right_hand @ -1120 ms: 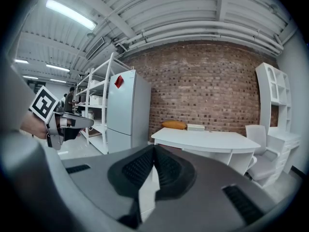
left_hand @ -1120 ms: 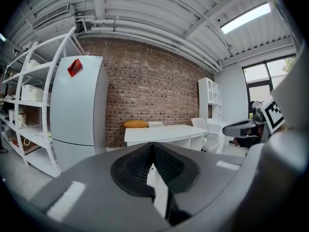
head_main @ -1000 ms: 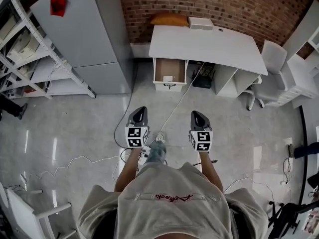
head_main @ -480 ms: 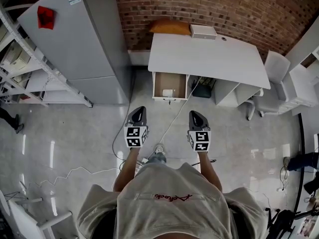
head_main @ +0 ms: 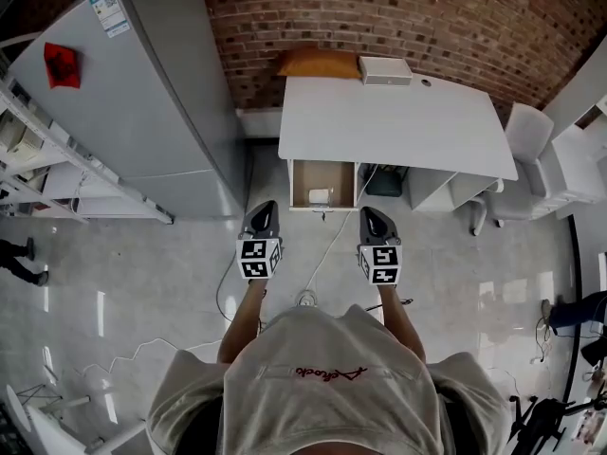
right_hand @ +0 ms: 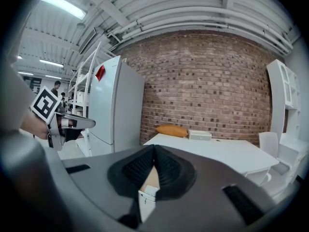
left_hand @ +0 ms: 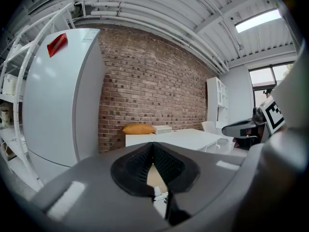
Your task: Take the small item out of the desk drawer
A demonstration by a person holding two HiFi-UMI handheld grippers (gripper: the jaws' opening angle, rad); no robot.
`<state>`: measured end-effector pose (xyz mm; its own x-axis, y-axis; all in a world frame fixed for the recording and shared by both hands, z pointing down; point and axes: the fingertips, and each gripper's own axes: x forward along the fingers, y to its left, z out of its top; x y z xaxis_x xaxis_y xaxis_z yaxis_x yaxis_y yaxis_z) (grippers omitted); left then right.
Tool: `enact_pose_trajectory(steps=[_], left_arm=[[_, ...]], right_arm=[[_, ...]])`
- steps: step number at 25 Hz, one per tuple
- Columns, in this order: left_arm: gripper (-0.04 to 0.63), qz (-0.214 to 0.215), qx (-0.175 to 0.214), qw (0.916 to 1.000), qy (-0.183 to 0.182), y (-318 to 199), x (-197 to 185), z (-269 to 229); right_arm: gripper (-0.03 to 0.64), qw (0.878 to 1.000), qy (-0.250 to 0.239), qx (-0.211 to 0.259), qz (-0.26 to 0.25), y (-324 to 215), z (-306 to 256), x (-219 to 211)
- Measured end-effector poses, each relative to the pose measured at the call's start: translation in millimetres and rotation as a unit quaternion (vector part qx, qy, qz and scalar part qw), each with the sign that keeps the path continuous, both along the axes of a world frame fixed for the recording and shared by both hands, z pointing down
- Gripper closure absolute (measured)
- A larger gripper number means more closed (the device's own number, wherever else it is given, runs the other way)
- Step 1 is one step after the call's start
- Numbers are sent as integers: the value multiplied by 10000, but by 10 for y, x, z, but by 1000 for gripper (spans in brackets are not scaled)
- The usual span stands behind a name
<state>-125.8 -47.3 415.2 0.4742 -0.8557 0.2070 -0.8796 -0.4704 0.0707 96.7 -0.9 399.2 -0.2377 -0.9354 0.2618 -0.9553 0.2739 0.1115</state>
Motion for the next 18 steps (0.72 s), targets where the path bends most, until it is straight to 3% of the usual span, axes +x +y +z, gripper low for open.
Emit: enact_pose_trajectory(steps=[9, 18], left_arm=[[586, 223, 47, 9997, -29, -566, 77, 11], [586, 305, 21, 9995, -61, -733, 109, 63]], right_arm=[[606, 9998, 24, 22, 171, -460, 34, 20], [606, 9997, 25, -56, 224, -598, 126, 29]])
